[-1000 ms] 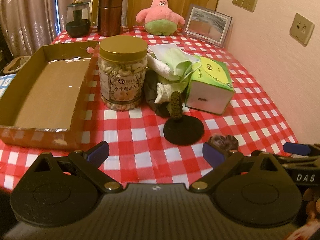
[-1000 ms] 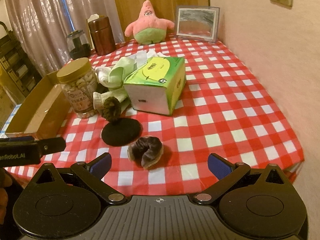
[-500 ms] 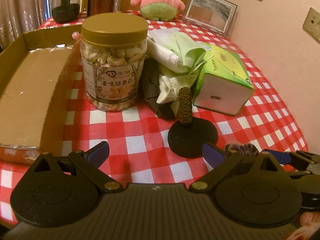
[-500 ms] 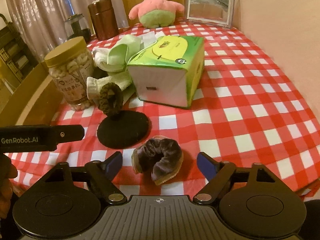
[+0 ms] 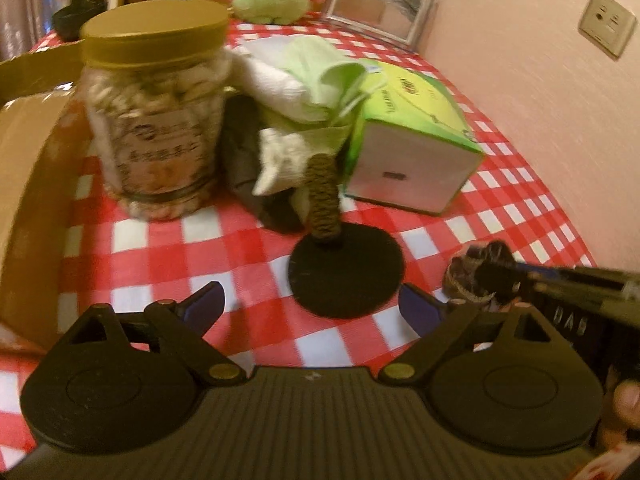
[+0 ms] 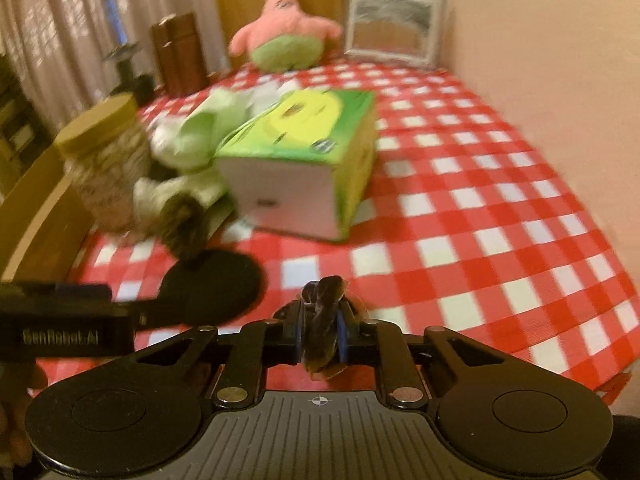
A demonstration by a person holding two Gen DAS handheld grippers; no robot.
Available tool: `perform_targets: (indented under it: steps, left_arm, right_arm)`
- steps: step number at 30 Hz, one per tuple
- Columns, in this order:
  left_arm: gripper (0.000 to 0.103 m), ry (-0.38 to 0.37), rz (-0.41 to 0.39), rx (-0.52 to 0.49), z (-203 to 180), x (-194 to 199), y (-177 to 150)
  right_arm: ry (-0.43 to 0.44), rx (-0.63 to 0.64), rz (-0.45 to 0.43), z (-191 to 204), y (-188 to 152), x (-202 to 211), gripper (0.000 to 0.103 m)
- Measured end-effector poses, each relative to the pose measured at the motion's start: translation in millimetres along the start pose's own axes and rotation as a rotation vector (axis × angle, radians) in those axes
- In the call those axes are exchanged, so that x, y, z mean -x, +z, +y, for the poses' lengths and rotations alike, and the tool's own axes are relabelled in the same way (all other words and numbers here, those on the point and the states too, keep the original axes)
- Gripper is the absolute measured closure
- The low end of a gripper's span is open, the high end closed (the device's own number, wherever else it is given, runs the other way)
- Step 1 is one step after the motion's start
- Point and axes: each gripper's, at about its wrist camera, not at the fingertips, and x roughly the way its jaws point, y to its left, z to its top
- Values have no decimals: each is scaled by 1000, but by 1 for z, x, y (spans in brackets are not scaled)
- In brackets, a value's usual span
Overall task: Organize soft objects
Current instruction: 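Reach the right gripper to the dark fuzzy slipper and close on it, then carry the slipper with the right gripper into the cardboard tray and release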
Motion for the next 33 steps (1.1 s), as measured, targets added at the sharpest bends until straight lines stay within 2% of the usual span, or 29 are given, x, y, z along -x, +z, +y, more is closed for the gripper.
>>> perform_targets:
  steps: [12,16,19,25,33]
  left_arm:
    - [12,26,-15,-174,-30,-36,5]
    - [24,33,-11,-217,-38,-42,5]
    - [27,48,-9,-235,-42,-42,4]
    - [33,44,23,-223,-42,-35,1]
    - [33,9,21,-173,-39,-8,-8]
  right_arm:
    - [-19,-68,-21,-22,8,1,88]
    - [-17,-76,-18,-24,8,0,88]
    - [-16,-78,-19,-24,8,1,88]
    - [-6,-81,-21,-23,8,4,88]
    - [-3,-76,-36,-20,9,16,88]
